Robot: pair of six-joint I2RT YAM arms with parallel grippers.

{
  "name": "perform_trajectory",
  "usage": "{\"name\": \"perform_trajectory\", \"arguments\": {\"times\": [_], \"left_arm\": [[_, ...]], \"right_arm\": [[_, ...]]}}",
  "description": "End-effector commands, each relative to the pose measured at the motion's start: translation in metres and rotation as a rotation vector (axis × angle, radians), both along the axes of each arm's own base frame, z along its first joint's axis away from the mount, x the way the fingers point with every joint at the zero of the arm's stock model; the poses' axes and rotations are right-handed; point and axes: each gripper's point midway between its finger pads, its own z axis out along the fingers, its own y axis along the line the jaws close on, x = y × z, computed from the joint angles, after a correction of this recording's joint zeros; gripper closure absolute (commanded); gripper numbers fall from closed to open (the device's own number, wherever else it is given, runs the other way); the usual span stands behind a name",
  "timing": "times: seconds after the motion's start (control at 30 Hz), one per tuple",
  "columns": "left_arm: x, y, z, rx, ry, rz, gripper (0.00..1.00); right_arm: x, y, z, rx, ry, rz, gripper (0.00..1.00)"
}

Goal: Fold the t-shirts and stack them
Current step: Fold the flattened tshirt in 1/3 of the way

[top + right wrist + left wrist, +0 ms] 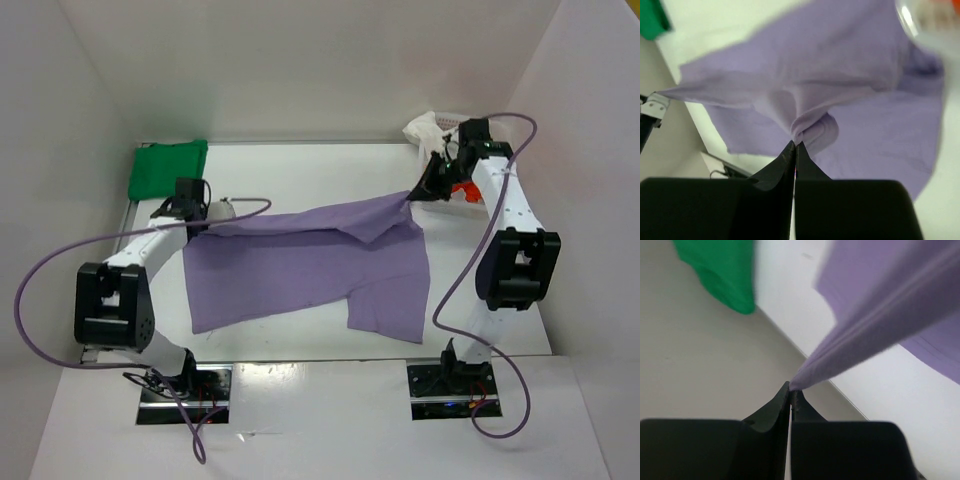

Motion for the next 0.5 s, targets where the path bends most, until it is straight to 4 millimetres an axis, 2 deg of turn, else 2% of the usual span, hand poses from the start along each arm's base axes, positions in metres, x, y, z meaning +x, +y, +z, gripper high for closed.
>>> {"name": "perform_trajectory", "arguments": {"times": [0.0, 0.03, 0.07, 0.1, 0.13, 0.17, 0.2, 0.23, 0.3, 0.33, 0.43, 0.47], "left_arm": [[0.042, 0.01, 0.027, -0.057, -0.179, 0.142, 1.0], [0.058, 0.009, 0.027, -0.07, -0.202, 0.155, 1.0], [0.065, 0.011, 0.027, -0.084, -0.234, 0.191, 1.0], [0.074, 0.012, 0.03, -0.09, -0.266, 0.212, 1.0], [0.082, 0.007, 0.018, -0.1, -0.249, 0.218, 0.99], [0.096, 0.007, 0.032, -0.122, -0.312, 0.249, 0.99], [0.105, 0.008, 0.037, -0.129, -0.341, 0.267, 0.99], [0.112, 0.008, 0.03, -0.139, -0.339, 0.28, 0.99], [0.128, 0.008, 0.046, -0.156, -0.396, 0.301, 0.98], [0.13, 0.007, 0.04, -0.142, -0.39, 0.315, 0.98], [0.134, 0.012, 0.042, -0.097, -0.402, 0.321, 0.98], [0.134, 0.014, 0.042, -0.083, -0.404, 0.319, 0.98]], "right_arm": [[0.045, 0.026, 0.057, 0.032, -0.209, 0.08, 1.0], [0.061, 0.025, 0.049, 0.023, -0.201, 0.074, 1.0], [0.08, 0.032, 0.077, 0.026, -0.285, 0.083, 1.0], [0.091, 0.037, 0.084, 0.031, -0.309, 0.086, 1.0], [0.111, 0.035, 0.066, 0.02, -0.289, 0.078, 1.0], [0.125, 0.034, 0.091, 0.009, -0.354, 0.072, 1.0], [0.136, 0.035, 0.089, -0.013, -0.37, 0.065, 1.0], [0.149, 0.033, 0.082, -0.025, -0.373, 0.056, 1.0], [0.159, 0.032, 0.073, -0.035, -0.37, 0.049, 1.0], [0.163, 0.03, 0.059, -0.045, -0.345, 0.042, 1.0], [0.164, 0.029, 0.054, -0.058, -0.347, 0.06, 1.0], [0.164, 0.034, 0.058, -0.056, -0.359, 0.069, 1.0]]}}
